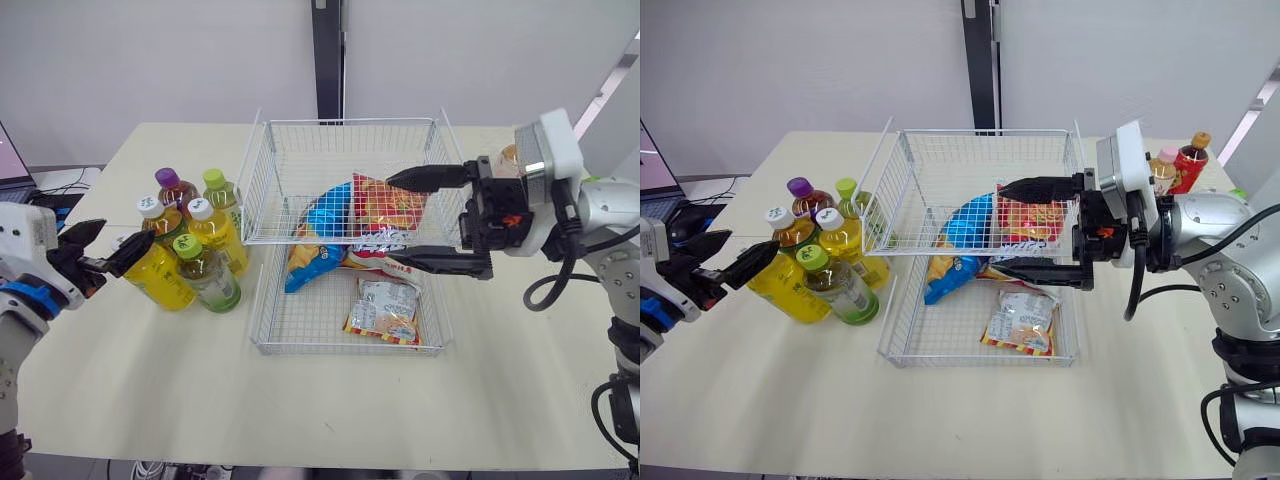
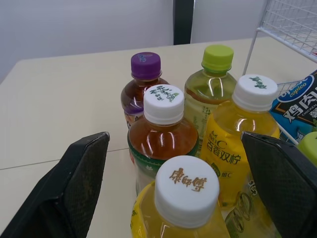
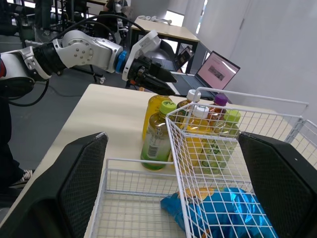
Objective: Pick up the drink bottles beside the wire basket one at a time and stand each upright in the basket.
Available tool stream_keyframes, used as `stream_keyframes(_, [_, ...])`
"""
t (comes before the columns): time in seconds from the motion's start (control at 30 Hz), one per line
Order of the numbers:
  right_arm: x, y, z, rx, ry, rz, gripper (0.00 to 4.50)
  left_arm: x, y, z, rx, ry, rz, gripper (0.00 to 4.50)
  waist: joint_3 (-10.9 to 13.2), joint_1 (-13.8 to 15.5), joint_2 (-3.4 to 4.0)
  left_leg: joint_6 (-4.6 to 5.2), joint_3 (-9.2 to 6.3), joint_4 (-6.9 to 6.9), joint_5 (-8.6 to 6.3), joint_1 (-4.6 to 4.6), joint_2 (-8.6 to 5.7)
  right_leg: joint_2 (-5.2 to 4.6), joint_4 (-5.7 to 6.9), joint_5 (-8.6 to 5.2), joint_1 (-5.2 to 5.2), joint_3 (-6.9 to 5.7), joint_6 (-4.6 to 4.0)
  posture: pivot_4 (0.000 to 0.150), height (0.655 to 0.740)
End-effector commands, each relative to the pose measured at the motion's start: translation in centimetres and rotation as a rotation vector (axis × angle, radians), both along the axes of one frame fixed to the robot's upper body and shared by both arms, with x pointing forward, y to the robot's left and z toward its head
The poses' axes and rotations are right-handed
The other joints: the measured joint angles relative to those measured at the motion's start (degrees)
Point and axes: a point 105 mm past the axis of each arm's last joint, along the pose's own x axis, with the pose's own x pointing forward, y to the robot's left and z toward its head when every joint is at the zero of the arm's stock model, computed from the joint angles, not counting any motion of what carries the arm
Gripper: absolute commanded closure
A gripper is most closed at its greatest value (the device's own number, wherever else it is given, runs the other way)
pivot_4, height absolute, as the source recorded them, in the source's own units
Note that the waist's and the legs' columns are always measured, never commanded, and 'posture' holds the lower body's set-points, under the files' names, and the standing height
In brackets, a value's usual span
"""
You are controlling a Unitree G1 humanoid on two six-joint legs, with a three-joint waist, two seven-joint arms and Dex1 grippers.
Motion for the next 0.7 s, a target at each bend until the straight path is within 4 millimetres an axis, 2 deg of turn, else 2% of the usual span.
stream_keyframes(0.03, [-0.1, -0.1, 0.8, 0.010, -0.028, 0.003, 0.00, 0.2, 0.1, 0.7, 0.029, -0.031, 0.011, 0.06, 0.0, 0.1, -0.03, 0.00, 0.00, 0.00, 0.00, 0.00, 0.00, 0.00, 0.00, 0.00, 0.00, 0.01, 0.00, 0.150, 0.7400])
stream_keyframes(0.33, [0.2, -0.1, 1.0, 0.016, -0.028, -0.003, 0.00, 0.5, -0.2, 0.0, 0.046, -0.003, -0.006, 0.06, 0.0, 0.1, -0.05, 0.00, 0.00, 0.00, 0.00, -0.01, -0.01, 0.00, 0.00, 0.00, 0.00, 0.01, 0.01, 0.150, 0.7400])
stream_keyframes(0.43, [0.2, -0.1, 1.1, 0.016, -0.028, -0.004, 0.00, 0.5, -0.4, -0.4, 0.046, 0.007, -0.008, 0.66, 0.0, 0.0, -0.05, 0.00, 0.00, 0.00, 0.00, -0.01, 0.00, 0.00, 0.00, 0.00, 0.00, 0.01, 0.01, 0.150, 0.7400])
stream_keyframes(0.7, [0.1, -0.2, 1.1, 0.019, -0.027, -0.006, 0.00, 0.2, -0.4, -0.8, 0.056, 0.016, -0.006, 2.98, 0.0, 0.0, -0.05, 0.00, -0.01, 0.00, 0.00, 0.00, 0.00, 0.00, 0.00, 0.00, -0.01, 0.01, 0.01, 0.150, 0.7400])
